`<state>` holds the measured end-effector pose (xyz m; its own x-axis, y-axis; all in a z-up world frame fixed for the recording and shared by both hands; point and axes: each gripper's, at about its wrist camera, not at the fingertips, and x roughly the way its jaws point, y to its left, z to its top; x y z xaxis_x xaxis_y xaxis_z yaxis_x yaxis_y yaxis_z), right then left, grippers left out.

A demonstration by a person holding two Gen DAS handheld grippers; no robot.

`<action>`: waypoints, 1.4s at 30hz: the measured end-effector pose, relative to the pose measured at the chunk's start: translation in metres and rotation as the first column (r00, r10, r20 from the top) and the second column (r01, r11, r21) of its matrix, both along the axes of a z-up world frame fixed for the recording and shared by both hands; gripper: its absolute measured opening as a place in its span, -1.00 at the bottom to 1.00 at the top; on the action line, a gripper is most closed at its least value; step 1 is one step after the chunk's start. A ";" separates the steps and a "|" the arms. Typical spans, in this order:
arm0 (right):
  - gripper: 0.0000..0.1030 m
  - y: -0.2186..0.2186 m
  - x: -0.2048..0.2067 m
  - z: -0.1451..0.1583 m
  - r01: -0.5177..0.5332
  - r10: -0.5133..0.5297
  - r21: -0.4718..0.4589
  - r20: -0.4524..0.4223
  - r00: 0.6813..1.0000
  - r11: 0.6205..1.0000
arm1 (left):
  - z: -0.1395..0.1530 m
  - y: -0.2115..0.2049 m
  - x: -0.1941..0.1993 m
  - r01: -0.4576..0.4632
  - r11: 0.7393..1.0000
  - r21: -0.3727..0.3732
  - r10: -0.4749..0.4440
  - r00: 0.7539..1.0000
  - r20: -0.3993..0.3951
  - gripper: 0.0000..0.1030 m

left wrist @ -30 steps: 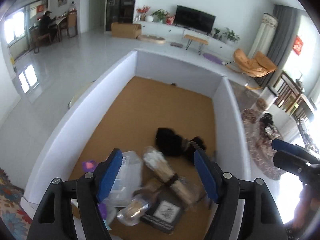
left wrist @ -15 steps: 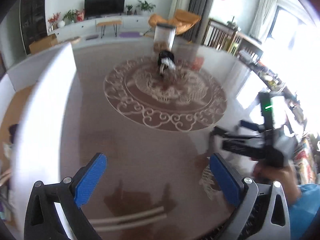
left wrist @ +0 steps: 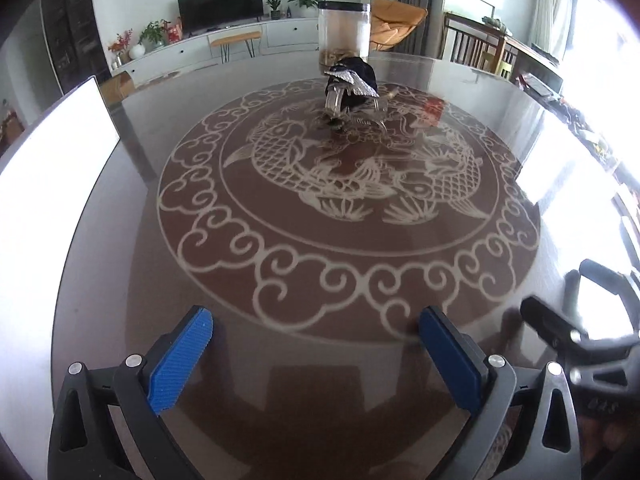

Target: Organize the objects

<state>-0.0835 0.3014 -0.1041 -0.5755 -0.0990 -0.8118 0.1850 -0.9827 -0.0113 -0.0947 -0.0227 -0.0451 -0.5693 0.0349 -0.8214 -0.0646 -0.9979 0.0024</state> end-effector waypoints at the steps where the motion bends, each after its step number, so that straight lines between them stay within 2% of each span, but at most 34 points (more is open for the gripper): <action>1: 1.00 0.000 0.001 0.000 0.000 0.000 0.000 0.000 1.000 1.000 | 0.000 -0.001 -0.002 -0.004 1.000 0.001 0.004 1.000 -0.011 1.00; 6: 1.00 0.000 0.001 0.000 0.001 -0.001 0.002 -0.001 1.000 1.000 | -0.003 -0.007 -0.014 0.001 1.000 0.007 -0.001 1.000 -0.014 1.00; 42: 1.00 0.001 -0.002 0.001 -0.007 0.007 0.002 -0.002 1.000 1.000 | -0.003 -0.006 -0.014 0.001 1.000 0.007 -0.001 1.000 -0.014 1.00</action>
